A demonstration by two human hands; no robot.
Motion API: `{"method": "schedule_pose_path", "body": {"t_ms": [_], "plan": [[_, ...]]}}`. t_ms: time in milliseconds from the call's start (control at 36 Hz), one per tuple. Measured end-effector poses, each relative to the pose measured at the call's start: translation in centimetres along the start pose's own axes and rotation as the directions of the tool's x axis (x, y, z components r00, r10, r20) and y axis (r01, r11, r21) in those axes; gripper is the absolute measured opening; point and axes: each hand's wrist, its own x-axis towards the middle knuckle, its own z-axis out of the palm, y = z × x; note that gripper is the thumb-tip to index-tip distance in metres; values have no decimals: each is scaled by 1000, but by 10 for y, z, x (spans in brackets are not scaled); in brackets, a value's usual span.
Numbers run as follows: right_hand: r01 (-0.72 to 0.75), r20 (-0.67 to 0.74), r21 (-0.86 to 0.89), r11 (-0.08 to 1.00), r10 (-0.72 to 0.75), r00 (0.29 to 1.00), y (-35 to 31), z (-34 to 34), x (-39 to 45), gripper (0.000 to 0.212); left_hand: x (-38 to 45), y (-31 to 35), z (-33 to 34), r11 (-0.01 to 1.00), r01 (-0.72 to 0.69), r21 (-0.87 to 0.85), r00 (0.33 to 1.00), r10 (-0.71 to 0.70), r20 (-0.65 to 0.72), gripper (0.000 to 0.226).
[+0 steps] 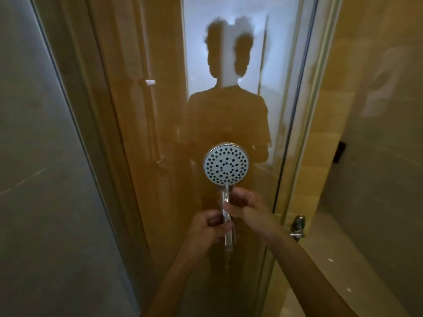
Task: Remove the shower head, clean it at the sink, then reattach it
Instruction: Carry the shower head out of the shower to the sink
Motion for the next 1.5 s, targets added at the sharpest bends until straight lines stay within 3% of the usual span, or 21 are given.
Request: {"method": "schedule_pose_path", "body": {"t_ms": [417, 750, 1194, 1500], "plan": [[3, -174, 38, 999, 4, 985, 5, -114, -93, 15, -12, -6, 137, 1000, -13, -1, 967, 13, 256, 15], [23, -307, 34, 999, -11, 952, 12, -181, -156, 12, -27, -6, 221, 999, 44, -4, 923, -39, 384, 20], [-18, -596, -20, 1000, 2, 803, 18, -209, -201, 15, -4, -26, 268, 998, 50, 29, 755, -57, 653, 19], [-47, -716, -15, 999, 22, 697, 33, -198, -203, 13, 18, -37, 269, 991, 104, 88, 642, -134, 755, 23]]}}
